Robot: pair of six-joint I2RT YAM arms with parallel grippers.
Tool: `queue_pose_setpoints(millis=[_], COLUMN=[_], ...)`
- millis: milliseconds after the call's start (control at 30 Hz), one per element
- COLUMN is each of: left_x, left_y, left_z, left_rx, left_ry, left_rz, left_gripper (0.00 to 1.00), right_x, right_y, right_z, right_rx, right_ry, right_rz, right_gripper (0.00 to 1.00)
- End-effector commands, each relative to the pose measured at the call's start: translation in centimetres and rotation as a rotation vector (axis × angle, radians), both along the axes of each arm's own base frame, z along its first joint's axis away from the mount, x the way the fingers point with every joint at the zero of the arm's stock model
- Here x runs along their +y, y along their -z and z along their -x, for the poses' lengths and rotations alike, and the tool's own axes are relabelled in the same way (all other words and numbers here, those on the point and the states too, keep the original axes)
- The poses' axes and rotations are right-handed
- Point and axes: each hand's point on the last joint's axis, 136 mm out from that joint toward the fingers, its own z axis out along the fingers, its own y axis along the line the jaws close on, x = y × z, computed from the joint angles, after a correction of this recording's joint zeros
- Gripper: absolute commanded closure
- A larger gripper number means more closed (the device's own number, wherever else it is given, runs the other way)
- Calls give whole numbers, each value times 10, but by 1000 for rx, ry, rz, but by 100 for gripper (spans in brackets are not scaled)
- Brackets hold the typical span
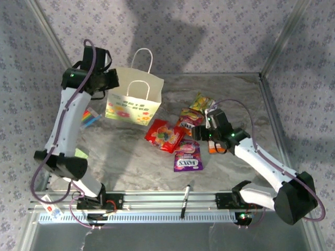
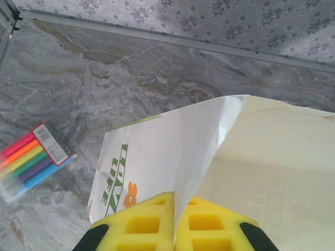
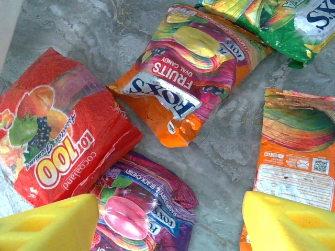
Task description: Place the snacks into the paper bag
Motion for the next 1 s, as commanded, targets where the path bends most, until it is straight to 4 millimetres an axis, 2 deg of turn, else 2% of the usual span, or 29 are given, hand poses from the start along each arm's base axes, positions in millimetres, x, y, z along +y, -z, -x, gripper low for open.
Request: queue_pose_setpoints(millis=[0, 433, 567, 733, 967], left_x=[13, 22, 21, 15, 24], left_y=[-1, 44, 56, 62, 82], left_z=[23, 82, 88, 91, 102], left_rx=[2, 50, 79, 67, 114], left_ry=[-12, -38, -43, -46, -77], left_rz=[-27, 50, 67, 140, 122], left_gripper=[93, 92, 91, 89, 86], right_x=[4, 19, 24, 25, 30], right_y=[-15, -26, -29, -27, -28], right_z=[-4, 2, 4, 6, 5], right_rx=[-28, -49, -55, -56, -50], right_ry=[11, -18, -29, -23, -38], right_rz=[-8, -5, 5, 15, 28], right_gripper=[25, 25, 25, 25, 25])
